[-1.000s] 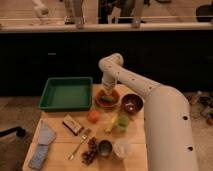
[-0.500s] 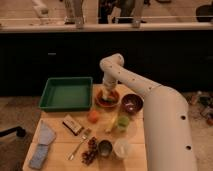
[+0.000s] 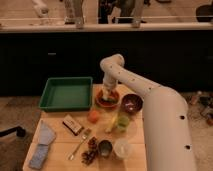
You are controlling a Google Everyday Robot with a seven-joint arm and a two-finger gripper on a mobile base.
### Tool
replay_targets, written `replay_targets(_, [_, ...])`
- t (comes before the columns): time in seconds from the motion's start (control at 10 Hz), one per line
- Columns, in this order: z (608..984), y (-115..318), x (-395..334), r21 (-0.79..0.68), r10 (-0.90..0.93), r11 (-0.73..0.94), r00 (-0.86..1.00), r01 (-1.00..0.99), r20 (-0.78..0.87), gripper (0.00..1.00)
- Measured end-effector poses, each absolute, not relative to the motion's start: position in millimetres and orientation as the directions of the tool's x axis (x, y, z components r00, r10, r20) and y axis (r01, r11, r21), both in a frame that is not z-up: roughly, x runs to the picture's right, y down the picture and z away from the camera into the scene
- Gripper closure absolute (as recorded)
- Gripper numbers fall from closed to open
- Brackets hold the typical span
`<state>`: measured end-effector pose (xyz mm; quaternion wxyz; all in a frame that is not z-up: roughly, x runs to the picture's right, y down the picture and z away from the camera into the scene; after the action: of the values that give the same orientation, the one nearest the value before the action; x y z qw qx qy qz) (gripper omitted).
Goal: Place pepper in table surface
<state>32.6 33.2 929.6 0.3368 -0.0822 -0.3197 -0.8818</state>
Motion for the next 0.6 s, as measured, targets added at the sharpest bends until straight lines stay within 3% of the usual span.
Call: replay_targets(0.6, [939.7, 48.6, 41.8, 0.525, -0.546, -0.534, -0.745, 0.662, 0.384, 0.39])
